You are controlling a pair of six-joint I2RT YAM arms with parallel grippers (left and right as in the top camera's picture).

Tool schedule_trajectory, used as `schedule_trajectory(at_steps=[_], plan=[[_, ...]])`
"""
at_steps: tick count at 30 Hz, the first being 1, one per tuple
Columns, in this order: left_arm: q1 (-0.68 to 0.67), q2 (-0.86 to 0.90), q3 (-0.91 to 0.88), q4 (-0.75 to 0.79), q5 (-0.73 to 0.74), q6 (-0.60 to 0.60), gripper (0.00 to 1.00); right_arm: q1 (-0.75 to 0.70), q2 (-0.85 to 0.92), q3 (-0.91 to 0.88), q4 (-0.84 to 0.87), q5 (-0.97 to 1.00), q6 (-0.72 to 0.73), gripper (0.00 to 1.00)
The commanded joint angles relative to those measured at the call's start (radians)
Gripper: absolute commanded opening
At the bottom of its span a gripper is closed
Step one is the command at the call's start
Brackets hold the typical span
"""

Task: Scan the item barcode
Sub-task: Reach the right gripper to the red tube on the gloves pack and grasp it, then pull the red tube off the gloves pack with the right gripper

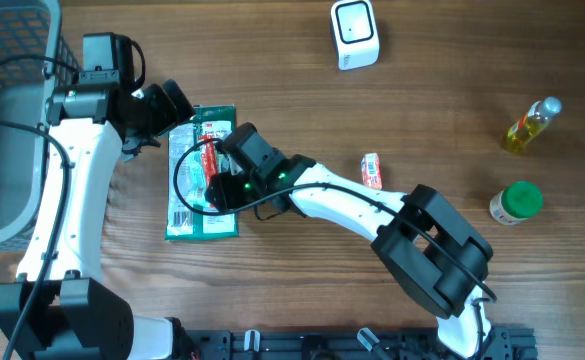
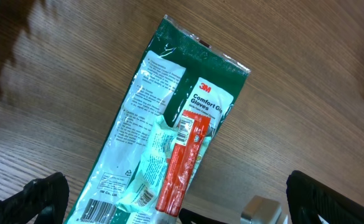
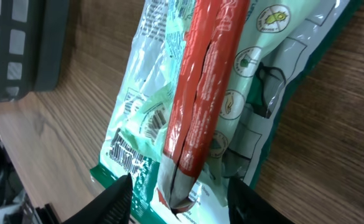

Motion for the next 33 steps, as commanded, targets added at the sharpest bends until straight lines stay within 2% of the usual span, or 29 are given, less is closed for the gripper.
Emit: schedule_trajectory(at_steps=[1,3,14,22,27,33], plan=[[0.004,-0.001,0.003,0.000,0.001,0.019,1.00,0.006,0.026,-0.002,0.012,0.039,0.008,0.45],[0.004,-0.001,0.003,0.000,0.001,0.019,1.00,0.013,0.026,-0.002,0.014,0.090,0.027,0.40],[0.004,-0.001,0.003,0.000,0.001,0.019,1.00,0.027,0.026,-0.005,0.035,0.096,0.059,0.29],[0.004,-0.001,0.003,0.000,0.001,0.019,1.00,0.037,0.028,-0.006,0.015,0.117,0.073,0.25],[0.004,-0.001,0.003,0.000,0.001,0.019,1.00,0.032,0.027,-0.006,-0.002,0.021,0.237,0.30],[0.004,-0.001,0.003,0.000,0.001,0.019,1.00,0.030,0.027,-0.006,0.005,0.035,0.243,0.33]])
